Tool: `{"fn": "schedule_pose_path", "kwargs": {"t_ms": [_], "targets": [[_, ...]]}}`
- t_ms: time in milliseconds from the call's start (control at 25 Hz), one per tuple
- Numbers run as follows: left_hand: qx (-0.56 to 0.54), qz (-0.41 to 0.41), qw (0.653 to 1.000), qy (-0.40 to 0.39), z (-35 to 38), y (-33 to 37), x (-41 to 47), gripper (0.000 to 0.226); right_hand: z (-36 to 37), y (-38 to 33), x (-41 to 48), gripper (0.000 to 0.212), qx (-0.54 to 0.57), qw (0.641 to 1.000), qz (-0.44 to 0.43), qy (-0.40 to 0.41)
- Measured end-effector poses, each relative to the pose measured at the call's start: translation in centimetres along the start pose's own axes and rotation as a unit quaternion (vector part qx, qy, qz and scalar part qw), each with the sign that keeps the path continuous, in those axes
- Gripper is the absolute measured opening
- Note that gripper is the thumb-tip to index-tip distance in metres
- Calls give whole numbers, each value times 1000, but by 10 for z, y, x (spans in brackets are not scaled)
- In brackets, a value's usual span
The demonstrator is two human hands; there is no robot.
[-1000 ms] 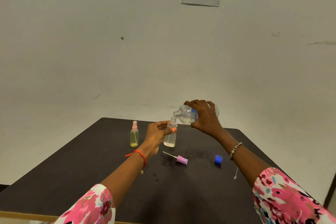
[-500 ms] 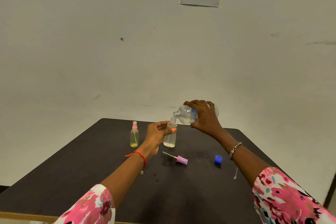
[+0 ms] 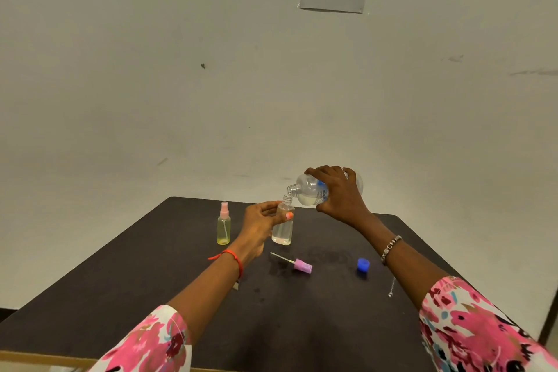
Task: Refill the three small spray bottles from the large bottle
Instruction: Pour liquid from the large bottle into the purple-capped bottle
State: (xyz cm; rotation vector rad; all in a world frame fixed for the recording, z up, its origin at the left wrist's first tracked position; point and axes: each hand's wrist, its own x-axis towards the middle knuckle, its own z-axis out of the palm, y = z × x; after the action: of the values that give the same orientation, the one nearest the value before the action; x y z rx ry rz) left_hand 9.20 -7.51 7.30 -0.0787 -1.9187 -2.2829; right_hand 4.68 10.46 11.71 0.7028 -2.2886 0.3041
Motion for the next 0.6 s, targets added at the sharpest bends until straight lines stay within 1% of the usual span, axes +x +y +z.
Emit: {"fn": "schedule_pose_path", "kwargs": {"t_ms": [400, 600], "targets": [[-1, -3, 1000, 4, 1, -2, 2, 46, 3, 1, 0, 68, 2, 1000, -2, 8], [-9, -4, 1000, 6, 0, -5, 2, 46, 5, 3, -2, 69, 17, 1000, 10, 2]]}}
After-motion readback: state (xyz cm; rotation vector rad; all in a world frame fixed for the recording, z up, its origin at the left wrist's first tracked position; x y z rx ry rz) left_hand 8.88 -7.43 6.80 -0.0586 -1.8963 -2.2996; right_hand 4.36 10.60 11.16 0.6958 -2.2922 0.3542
